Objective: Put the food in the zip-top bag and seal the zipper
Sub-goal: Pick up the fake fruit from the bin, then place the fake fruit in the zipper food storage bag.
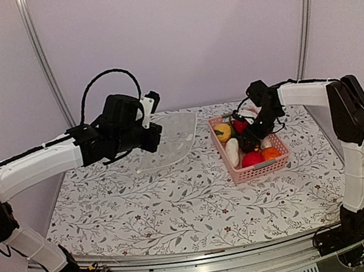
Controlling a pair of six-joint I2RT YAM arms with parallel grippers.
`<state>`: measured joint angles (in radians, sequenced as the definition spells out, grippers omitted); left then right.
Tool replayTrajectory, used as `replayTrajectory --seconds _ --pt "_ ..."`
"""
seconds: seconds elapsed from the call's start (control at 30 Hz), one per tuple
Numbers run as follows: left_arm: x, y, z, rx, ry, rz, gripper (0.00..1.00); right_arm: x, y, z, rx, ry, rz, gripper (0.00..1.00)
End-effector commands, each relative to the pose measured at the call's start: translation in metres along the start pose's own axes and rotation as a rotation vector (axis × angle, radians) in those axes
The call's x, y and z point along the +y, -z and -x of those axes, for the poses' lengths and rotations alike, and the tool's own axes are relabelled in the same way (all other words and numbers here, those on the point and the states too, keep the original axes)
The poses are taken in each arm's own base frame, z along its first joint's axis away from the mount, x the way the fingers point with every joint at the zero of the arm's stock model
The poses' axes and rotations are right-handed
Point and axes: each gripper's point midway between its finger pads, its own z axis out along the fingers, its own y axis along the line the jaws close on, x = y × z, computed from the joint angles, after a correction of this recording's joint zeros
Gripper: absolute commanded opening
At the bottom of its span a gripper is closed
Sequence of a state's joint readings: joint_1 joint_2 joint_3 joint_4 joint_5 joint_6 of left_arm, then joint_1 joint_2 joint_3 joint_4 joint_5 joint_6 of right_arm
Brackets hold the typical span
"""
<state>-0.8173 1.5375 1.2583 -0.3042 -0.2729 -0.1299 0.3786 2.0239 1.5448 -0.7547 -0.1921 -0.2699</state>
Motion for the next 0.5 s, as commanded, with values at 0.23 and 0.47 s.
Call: replayTrajectory --seconds 0.23,0.47 --pt "0.006 -0.002 0.006 -0.008 0.096 -0.049 0.00 0.070 0.150 0.059 -0.409 0.203 0.163 0.48" --pt "0.019 -0.007 0.009 -0.019 0.184 -0.084 0.00 0.165 0.249 0.096 -0.684 0.439 0.404 0.46"
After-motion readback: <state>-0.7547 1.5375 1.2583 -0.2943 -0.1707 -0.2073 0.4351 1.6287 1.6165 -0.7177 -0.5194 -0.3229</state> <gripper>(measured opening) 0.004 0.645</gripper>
